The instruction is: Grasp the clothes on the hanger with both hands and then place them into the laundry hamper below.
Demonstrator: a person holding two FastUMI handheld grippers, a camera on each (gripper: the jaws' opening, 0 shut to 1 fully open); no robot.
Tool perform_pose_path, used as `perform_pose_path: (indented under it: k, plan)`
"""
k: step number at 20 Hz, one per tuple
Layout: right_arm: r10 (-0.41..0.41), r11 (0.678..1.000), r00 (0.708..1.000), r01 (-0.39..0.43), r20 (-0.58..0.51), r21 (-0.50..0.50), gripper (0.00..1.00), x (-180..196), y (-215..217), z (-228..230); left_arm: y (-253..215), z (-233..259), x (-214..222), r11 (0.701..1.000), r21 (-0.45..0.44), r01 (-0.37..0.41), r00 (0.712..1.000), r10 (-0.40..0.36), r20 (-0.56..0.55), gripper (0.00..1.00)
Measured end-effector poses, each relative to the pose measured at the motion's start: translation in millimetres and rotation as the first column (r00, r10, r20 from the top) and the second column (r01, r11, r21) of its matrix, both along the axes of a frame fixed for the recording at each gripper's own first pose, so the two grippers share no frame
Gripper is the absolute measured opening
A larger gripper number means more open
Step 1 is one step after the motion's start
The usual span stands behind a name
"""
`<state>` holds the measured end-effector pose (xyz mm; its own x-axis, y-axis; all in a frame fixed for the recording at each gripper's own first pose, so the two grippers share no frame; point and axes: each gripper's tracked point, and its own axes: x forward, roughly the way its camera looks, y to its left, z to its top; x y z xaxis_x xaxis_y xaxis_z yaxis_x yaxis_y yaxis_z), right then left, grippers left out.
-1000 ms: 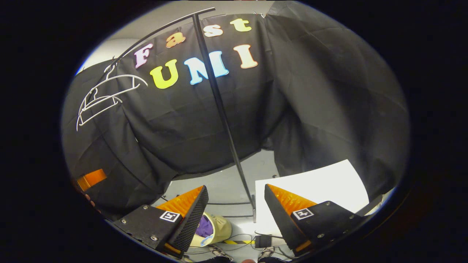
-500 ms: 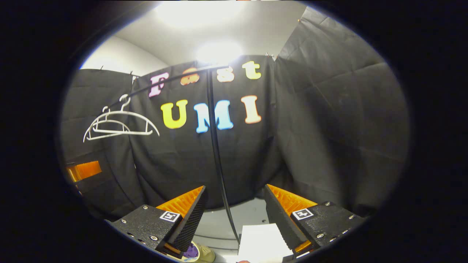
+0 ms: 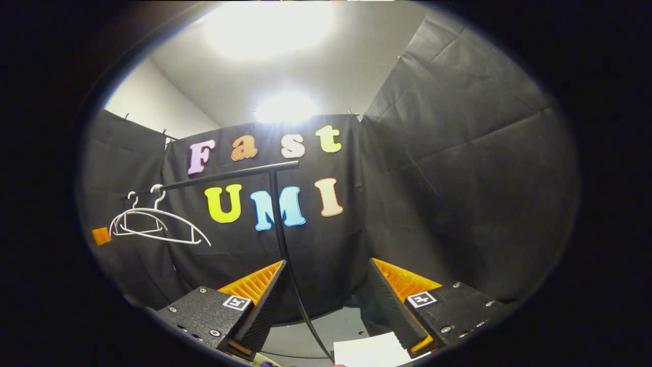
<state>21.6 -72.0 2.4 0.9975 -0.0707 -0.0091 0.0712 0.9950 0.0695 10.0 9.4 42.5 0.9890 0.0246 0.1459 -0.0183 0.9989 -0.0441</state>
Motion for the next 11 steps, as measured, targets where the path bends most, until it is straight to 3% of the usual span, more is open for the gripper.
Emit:
perform_pose_path:
  k: [1,2,3,6,10,11]
  plan:
    - [-0.033,0.999,0.999,0.033,0.015,-0.008,0.95,-6,-10,2,15,-7,-2,1.0,-0.006,-0.016,1.0,0.016,-0.001,0.96]
    - [-0.065,0.998,0.997,0.066,0.032,-0.014,0.91,-11,-21,6,29,-14,-5,0.999,-0.028,-0.029,1.0,0.029,-0.007,0.96]
    - [-0.087,0.996,0.995,0.088,0.052,-0.021,0.95,-14,-28,9,39,-20,-8,0.998,-0.052,-0.029,1.0,0.029,-0.01,0.96]
    - [-0.132,0.99,0.989,0.135,0.065,-0.043,0.95,-21,-37,13,67,-28,-17,0.997,-0.069,-0.026,1.0,0.026,-0.012,0.91]
    - [-0.131,0.99,0.989,0.134,0.063,-0.042,0.95,-30,-27,18,96,-17,-11,0.998,-0.035,-0.054,0.998,0.054,-0.012,0.91]
    - [-0.129,0.99,0.99,0.132,0.062,-0.046,0.95,-32,-26,20,98,-14,-5,0.998,-0.033,-0.055,0.998,0.054,-0.017,0.96]
